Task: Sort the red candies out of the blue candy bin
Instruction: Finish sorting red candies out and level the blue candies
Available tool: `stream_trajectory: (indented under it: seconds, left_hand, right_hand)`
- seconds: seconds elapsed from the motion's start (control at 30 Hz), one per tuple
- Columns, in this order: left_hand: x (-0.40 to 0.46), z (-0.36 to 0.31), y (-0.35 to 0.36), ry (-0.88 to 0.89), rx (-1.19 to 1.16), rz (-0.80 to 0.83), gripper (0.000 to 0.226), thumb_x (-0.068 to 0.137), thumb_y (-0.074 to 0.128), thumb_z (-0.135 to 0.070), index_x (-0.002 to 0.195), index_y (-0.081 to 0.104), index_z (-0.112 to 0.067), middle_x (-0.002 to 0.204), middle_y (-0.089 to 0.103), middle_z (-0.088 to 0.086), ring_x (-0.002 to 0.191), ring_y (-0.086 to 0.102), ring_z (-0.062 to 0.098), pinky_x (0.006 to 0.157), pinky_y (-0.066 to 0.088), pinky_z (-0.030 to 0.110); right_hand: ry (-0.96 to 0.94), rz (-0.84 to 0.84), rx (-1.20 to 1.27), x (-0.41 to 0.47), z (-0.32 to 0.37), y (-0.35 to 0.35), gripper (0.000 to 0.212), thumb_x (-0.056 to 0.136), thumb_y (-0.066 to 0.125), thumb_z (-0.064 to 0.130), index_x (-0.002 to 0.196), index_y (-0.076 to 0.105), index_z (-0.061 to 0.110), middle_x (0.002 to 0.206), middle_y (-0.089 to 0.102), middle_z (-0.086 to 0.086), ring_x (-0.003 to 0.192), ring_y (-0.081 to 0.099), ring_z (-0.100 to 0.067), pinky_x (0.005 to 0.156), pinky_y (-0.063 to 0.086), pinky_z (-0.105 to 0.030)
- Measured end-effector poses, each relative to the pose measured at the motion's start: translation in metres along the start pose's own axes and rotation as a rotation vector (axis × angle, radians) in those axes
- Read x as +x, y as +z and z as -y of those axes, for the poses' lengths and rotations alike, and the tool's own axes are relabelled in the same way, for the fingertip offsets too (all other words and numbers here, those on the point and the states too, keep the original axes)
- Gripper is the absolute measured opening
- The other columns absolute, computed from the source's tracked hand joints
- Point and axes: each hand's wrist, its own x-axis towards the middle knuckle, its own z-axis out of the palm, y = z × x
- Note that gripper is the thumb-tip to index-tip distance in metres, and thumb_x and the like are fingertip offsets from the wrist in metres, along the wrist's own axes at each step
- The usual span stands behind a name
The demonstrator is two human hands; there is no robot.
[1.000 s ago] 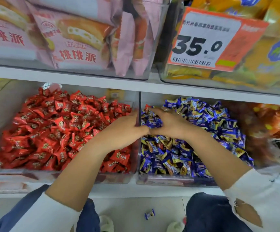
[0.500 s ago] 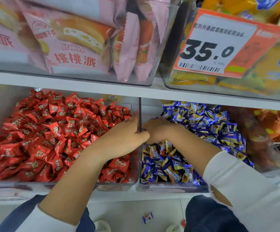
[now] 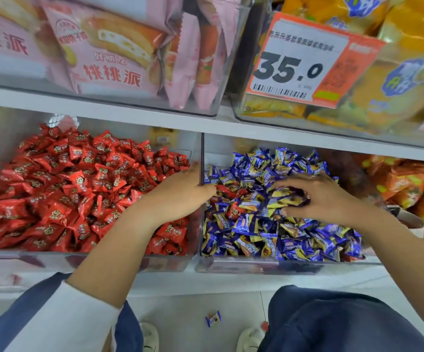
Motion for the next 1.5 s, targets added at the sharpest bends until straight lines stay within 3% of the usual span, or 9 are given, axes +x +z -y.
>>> stream_trajectory:
  seconds: [0.07,0.17,0.27,0.5,0.73,0.97,1.1,1.4,1.5]
  left_hand:
    - [0.001,-0.001,0.001,-0.011,0.019,-0.001,0.045,0.097,0.041,-0.029,0.139,0.033,-0.016,0.122,0.049,0.006,0.097,0.044,0.014,0.077,0.035,0.026]
    - [0.002,0.000,0.001,-0.021,0.016,0.005,0.044,0.096,0.042,-0.030,0.137,0.034,-0.017,0.109,0.047,-0.001,0.092,0.044,0.013,0.080,0.041,0.031]
    - [0.005,0.004,0.002,-0.038,0.005,0.004,0.039,0.094,0.043,-0.031,0.131,0.040,-0.019,0.108,0.059,0.002,0.093,0.058,0.020,0.087,0.046,0.040]
    - [0.005,0.004,0.003,-0.034,0.016,-0.001,0.029,0.095,0.041,-0.028,0.123,0.039,-0.019,0.109,0.060,0.007,0.091,0.058,0.022,0.083,0.046,0.038]
    - [0.012,0.011,0.007,-0.045,0.044,0.008,0.040,0.094,0.039,-0.030,0.131,0.039,-0.015,0.085,0.046,0.000,0.075,0.052,0.021,0.081,0.047,0.042]
    - [0.011,0.010,0.008,-0.033,0.009,0.001,0.044,0.092,0.039,-0.031,0.131,0.039,-0.011,0.099,0.059,0.006,0.096,0.060,0.030,0.082,0.047,0.045]
    - [0.010,0.011,0.006,-0.031,0.038,0.012,0.062,0.089,0.035,-0.039,0.145,0.024,-0.015,0.139,0.046,0.007,0.120,0.048,0.023,0.095,0.042,0.035]
    - [0.008,0.010,0.004,0.019,0.024,-0.026,0.041,0.093,0.042,-0.027,0.134,0.038,-0.023,0.125,0.056,0.006,0.101,0.053,0.019,0.093,0.043,0.034]
    - [0.009,0.009,0.006,0.015,0.033,-0.037,0.039,0.094,0.041,-0.026,0.133,0.040,-0.022,0.120,0.057,0.006,0.096,0.052,0.018,0.089,0.043,0.034]
  right_hand:
    - [0.005,-0.072,0.014,-0.003,0.008,-0.002,0.080,0.063,0.050,0.083,0.134,0.041,0.047,0.143,0.042,0.012,0.134,0.036,-0.014,0.114,0.013,-0.048]
    - [-0.085,-0.074,0.021,0.007,0.044,-0.001,0.070,0.075,0.061,0.064,0.138,0.040,0.041,0.143,0.042,0.009,0.134,0.036,-0.016,0.115,0.015,-0.046]
    - [-0.159,0.128,0.107,0.038,0.082,0.014,0.081,0.075,0.069,0.055,0.144,0.031,0.037,0.148,0.035,0.003,0.134,0.033,-0.019,0.110,0.031,-0.041]
    - [0.007,0.449,-0.060,0.093,0.099,0.032,0.115,0.068,0.075,0.057,0.150,-0.004,0.037,0.159,-0.001,-0.005,0.144,0.013,-0.031,0.112,0.026,-0.045]
    - [-0.012,0.275,0.000,0.092,0.113,0.054,0.087,0.072,0.073,0.040,0.144,0.026,0.028,0.144,0.027,-0.012,0.134,0.024,-0.035,0.100,0.041,-0.046]
    - [0.023,0.129,-0.223,0.090,0.125,0.056,0.056,0.084,0.062,0.025,0.135,0.040,0.018,0.135,0.039,-0.012,0.124,0.037,-0.033,0.083,0.048,-0.038]
    - [-0.010,0.127,-0.299,0.094,0.124,0.049,0.053,0.088,0.060,0.020,0.138,0.041,0.020,0.134,0.044,-0.012,0.120,0.046,-0.032,0.086,0.049,-0.038]
    - [0.083,-0.124,0.083,0.024,0.033,-0.013,0.037,0.079,0.071,0.026,0.113,0.058,0.024,0.119,0.060,-0.004,0.069,0.052,-0.010,0.072,0.038,-0.025]
    - [0.180,-0.234,0.172,-0.003,-0.003,-0.013,0.044,0.082,0.068,0.041,0.121,0.055,0.025,0.113,0.064,-0.007,0.085,0.062,-0.022,0.079,0.046,-0.031]
